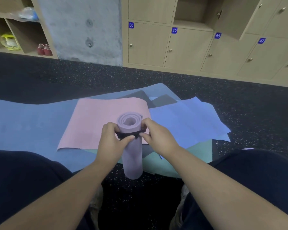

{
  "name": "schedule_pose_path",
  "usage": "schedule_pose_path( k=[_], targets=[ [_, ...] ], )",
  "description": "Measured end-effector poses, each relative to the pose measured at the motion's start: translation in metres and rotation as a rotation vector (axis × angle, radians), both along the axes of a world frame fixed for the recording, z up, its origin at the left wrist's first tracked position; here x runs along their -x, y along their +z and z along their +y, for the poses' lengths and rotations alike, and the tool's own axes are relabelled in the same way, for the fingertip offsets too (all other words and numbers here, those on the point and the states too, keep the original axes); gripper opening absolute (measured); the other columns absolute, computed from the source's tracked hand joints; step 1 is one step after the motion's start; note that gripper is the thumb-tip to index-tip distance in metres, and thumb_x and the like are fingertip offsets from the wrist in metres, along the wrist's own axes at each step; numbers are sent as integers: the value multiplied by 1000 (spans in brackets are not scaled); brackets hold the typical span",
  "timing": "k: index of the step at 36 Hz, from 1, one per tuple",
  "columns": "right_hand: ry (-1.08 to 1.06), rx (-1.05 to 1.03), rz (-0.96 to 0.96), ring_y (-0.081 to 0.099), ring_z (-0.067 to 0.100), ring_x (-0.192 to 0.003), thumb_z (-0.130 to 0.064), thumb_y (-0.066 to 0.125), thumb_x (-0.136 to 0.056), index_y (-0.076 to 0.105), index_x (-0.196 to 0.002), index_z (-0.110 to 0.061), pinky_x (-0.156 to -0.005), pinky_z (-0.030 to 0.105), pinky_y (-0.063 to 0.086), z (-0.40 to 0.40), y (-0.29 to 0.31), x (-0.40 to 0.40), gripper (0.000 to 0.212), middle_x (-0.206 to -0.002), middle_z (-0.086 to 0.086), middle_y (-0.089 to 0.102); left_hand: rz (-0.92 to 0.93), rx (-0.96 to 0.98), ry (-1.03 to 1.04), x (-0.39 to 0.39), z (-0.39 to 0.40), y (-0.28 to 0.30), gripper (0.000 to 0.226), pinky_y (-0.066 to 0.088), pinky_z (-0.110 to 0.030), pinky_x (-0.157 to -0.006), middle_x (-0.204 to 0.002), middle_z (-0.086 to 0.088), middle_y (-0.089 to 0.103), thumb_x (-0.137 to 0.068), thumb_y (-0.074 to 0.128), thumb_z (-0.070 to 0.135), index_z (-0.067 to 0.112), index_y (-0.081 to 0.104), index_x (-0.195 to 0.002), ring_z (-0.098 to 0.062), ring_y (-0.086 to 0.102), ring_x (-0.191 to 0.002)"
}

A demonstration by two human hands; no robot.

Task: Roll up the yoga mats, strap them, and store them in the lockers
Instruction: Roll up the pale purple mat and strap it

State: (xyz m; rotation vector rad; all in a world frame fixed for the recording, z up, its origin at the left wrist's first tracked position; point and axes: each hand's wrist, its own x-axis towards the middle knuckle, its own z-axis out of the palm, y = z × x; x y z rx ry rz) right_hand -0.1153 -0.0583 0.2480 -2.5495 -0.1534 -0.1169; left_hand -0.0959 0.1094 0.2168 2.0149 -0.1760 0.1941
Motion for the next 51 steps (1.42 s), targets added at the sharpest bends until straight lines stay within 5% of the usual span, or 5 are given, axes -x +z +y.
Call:
schedule_pose_path(
  k=[10, 15, 24, 41, 51],
  targets=[
    [-14, 11, -27, 42, 6, -67, -24, 54, -98, 56, -99, -14, -68, 27, 33, 4, -13, -6, 10, -96, -13, 48, -176, -308, -37, -16, 16, 1, 26, 27, -22, -64, -79, 18, 48, -81, 76, 23, 21, 50, -83, -12, 41, -83],
    [35, 49, 14, 55, 16, -91, -29, 57, -96, 60, -97, -13, -79, 34, 45, -2, -7, -10, 16, -102, -7, 55, -190, -391, -101, -26, 25, 4, 15, 32, -15, -64, -74, 9, 56, -82, 75, 23, 14, 63, -79, -10, 39, -80],
    [75, 236, 30, 46, 17, -100, -33, 52, -99, 63, -101, -14, -71, 28, 33, -6, -21, -14, 22, -113, -3, 52, -282, -589, -319, -30, 33, -8, 20, 40, -32, -74, -87, 11, 50, -93, 61, 27, 14, 64, -80, -14, 41, -86],
    [-60, 290, 117, 39, 20, -117, -40, 44, -101, 62, -112, -23, -86, 32, 30, -6, -55, -27, 27, -128, -9, 53, 25, -669, -181, -43, 24, -32, 21, 33, -29, -69, -103, 12, 59, -98, 47, 43, 28, 60, -91, -11, 38, -96],
    [-103, 296, 296, 39, 24, -120, -42, 42, -101, 61, -115, -23, -91, 38, 35, -9, -88, -36, 30, -128, -4, 53, 210, -690, -171, -49, 15, -59, 25, 44, -37, -84, -115, 9, 59, -97, 45, 48, 33, 63, -105, -18, 45, -111]
  ],
)
